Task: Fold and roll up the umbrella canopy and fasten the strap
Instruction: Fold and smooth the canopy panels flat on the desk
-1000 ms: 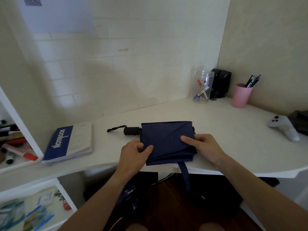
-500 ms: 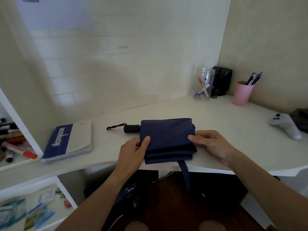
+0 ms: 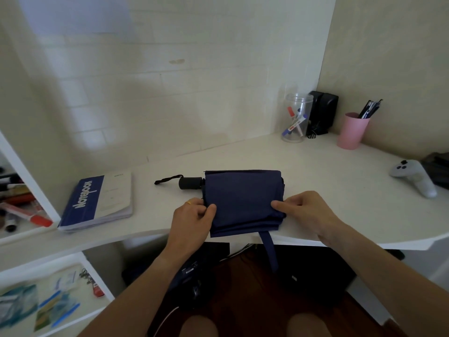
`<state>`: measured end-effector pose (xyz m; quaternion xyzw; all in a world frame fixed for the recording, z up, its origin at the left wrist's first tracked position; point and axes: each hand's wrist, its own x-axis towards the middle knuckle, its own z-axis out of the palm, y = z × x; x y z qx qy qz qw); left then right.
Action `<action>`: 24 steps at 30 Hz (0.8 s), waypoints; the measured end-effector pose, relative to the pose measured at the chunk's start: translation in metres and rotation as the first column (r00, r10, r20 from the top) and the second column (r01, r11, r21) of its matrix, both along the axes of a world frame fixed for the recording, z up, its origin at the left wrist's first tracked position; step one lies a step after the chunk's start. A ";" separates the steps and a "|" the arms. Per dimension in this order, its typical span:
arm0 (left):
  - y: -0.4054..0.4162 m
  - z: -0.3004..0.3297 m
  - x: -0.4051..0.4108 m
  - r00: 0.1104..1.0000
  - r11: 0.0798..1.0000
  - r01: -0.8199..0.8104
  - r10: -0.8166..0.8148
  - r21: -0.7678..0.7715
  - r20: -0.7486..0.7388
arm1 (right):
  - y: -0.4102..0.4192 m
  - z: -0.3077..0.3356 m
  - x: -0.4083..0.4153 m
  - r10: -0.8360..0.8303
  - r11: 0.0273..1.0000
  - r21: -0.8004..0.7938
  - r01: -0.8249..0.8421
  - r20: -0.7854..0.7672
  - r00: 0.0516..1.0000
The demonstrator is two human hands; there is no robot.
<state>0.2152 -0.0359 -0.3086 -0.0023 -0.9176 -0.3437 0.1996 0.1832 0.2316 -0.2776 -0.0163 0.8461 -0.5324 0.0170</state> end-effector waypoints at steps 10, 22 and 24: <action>-0.004 -0.007 0.000 1.000 0.998 -0.015 0.014 -0.056 -0.026 | 0.016 -0.009 0.005 0.204 0.945 0.279 -0.170 -0.097 0.974; -0.008 0.025 0.001 0.876 0.684 0.396 -0.481 -0.613 0.030 | 0.003 0.009 0.016 0.210 0.709 0.702 -0.074 -0.109 0.971; -0.005 0.029 -0.005 0.817 0.525 0.543 -0.511 -0.656 0.267 | -0.002 0.018 0.020 0.251 0.718 0.696 0.026 -0.294 0.922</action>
